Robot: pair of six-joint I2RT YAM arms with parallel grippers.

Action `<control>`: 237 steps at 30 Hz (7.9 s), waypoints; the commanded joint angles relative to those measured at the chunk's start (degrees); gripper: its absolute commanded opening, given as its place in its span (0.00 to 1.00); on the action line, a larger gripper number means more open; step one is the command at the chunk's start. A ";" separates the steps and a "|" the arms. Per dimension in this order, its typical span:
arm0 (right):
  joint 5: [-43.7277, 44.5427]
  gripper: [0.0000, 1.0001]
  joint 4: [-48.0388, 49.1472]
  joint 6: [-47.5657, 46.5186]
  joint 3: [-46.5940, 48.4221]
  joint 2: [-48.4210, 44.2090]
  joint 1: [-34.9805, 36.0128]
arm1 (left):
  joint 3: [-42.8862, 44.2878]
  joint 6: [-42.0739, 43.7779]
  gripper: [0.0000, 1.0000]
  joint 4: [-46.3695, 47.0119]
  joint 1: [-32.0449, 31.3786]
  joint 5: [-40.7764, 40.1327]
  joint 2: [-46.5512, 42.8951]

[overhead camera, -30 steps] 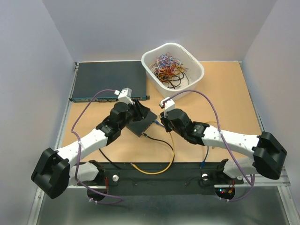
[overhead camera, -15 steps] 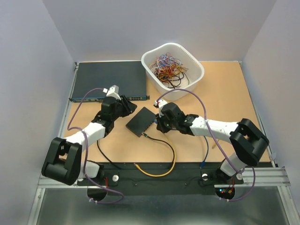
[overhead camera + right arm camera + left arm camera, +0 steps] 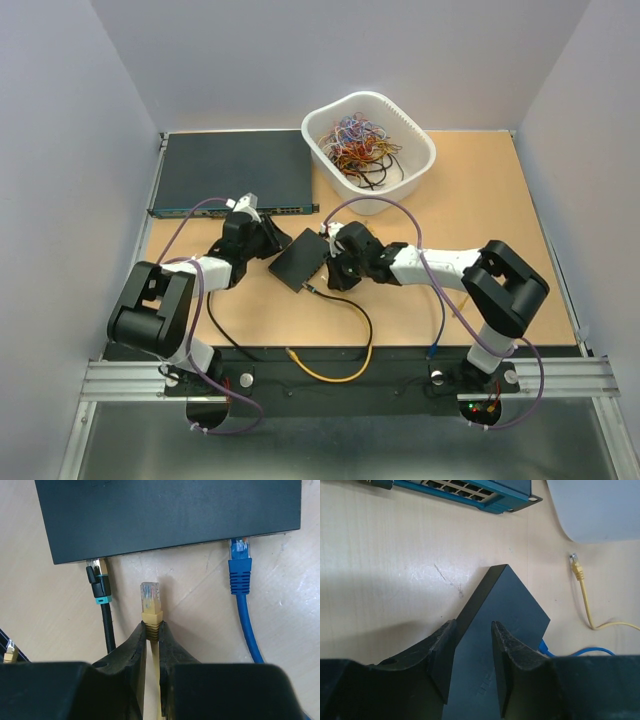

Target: Insert the plug into the switch port

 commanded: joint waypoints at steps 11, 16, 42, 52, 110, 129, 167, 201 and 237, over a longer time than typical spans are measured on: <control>0.06 0.00 0.67 0.72 6.12 4.34 -0.26 | 1.07 0.65 0.44 6.59 0.45 4.02 5.44; 0.06 0.01 0.67 1.25 7.17 5.76 -0.26 | 0.81 1.01 0.44 6.86 0.45 3.58 5.71; -0.72 0.00 0.31 1.86 11.30 7.16 -0.70 | -0.07 1.97 0.44 8.17 -0.52 3.05 5.80; -0.55 0.00 0.40 2.21 12.36 9.71 -0.70 | -0.51 2.15 0.44 9.32 -1.66 3.40 6.68; -4.77 0.00 -0.65 -7.19 14.64 6.90 -6.59 | -4.02 -0.75 0.44 12.21 -14.76 7.97 10.37; -13.37 0.01 -0.56 -12.55 29.40 14.80 -6.41 | -9.83 -5.14 0.45 24.17 -20.65 12.01 15.82; 1.03 0.44 -1.35 -5.26 9.73 0.76 -6.06 | -0.07 4.61 0.44 -2.28 -3.07 6.66 -1.32; 25.91 0.50 -3.29 -0.42 12.80 8.12 -18.72 | 4.24 6.72 0.44 -4.48 -2.28 3.31 -0.53; -38.86 0.00 9.19 -3.67 0.23 -17.71 -18.63 | -8.24 -4.44 0.48 15.72 -11.76 9.91 -26.90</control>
